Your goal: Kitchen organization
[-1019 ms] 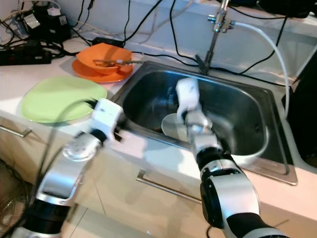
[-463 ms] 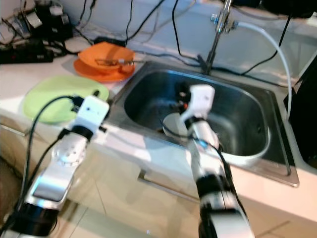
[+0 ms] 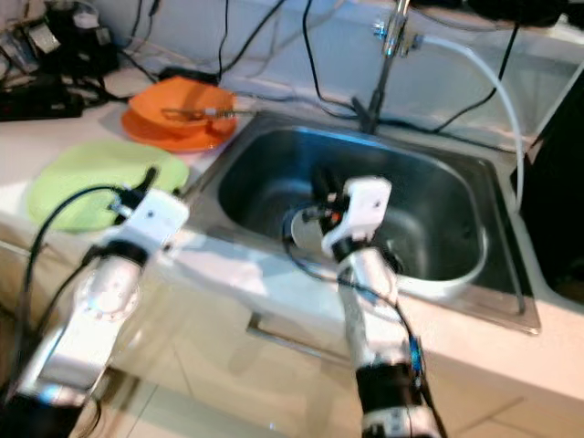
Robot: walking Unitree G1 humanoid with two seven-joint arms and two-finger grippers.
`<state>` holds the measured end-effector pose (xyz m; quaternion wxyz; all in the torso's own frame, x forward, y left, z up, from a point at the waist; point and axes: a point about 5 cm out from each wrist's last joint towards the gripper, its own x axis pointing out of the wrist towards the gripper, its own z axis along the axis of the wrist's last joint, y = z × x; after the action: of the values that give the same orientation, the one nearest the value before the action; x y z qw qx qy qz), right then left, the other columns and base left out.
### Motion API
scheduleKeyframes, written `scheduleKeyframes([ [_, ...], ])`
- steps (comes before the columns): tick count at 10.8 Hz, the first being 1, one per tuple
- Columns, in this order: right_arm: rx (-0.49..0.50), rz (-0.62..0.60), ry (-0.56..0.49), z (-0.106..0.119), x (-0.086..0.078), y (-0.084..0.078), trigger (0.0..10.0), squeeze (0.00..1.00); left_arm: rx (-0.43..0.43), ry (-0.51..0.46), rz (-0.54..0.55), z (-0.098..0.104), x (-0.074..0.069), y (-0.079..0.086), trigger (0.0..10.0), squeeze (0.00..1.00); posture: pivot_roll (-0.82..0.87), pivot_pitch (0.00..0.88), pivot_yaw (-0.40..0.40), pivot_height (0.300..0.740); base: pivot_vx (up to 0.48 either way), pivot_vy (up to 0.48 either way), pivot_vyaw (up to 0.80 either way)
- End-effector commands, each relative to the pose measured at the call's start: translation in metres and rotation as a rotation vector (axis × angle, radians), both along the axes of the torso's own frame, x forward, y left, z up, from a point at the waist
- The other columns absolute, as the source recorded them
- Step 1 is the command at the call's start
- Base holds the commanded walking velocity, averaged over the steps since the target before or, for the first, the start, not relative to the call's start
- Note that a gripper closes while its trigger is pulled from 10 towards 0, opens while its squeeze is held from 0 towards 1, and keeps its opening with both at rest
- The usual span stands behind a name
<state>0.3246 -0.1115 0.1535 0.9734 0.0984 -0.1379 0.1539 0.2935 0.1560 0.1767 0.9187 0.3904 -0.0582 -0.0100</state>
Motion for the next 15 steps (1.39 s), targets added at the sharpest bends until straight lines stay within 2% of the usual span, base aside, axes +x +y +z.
scheduleKeyframes([
  [1, 0.005, 0.012, 0.013, 0.000, 0.000, 0.004, 10.0, 0.00, 0.084, 0.025, 0.025, 0.001, -0.006, 0.004, 10.0, 0.00, 0.24, 0.032, -0.049, 0.740, 0.000, 0.000, 0.00],
  [2, 0.003, 0.023, 0.023, 0.000, 0.000, 0.007, 10.0, 0.00, 0.110, 0.037, 0.051, 0.000, -0.007, 0.009, 10.0, 0.07, 0.24, 0.032, -0.053, 0.740, 0.000, 0.000, 0.00],
  [3, 0.004, 0.034, 0.030, 0.000, 0.002, 0.011, 10.0, 0.00, 0.120, 0.069, 0.081, -0.002, -0.008, 0.014, 10.0, 1.00, 0.26, 0.024, -0.056, 0.740, 0.000, 0.000, 0.00],
  [5, 0.006, 0.042, 0.036, 0.002, 0.003, 0.014, 10.0, 0.00, 0.175, 0.205, 0.062, -0.012, -0.011, 0.012, 10.0, 1.00, 0.26, 0.016, -0.055, 0.740, 0.000, 0.000, 0.00],
  [6, 0.005, 0.045, 0.039, 0.001, 0.003, 0.015, 10.0, 0.00, 0.210, 0.228, 0.057, -0.014, -0.010, 0.011, 10.0, 0.00, 0.25, 0.014, -0.054, 0.740, 0.000, 0.000, 0.00],
  [8, 0.007, 0.052, 0.044, 0.001, 0.003, 0.017, 10.0, 0.00, 0.267, 0.259, 0.074, -0.011, -0.007, 0.015, 10.0, 0.00, 0.26, 0.004, -0.054, 0.740, 0.000, 0.000, 0.00],
  [11, 0.018, 0.059, 0.053, 0.001, 0.005, 0.018, 10.0, 0.00, 0.421, 0.295, 0.132, -0.001, 0.004, 0.027, 10.0, 0.00, 0.26, 0.000, -0.052, 0.740, 0.000, 0.000, 0.00],
  [15, 0.014, 0.058, 0.057, 0.001, 0.006, 0.018, 10.0, 0.00, 0.460, 0.352, 0.133, -0.001, 0.013, 0.032, 10.0, 0.00, 0.26, 0.002, -0.054, 0.740, 0.000, 0.000, 0.00],
])
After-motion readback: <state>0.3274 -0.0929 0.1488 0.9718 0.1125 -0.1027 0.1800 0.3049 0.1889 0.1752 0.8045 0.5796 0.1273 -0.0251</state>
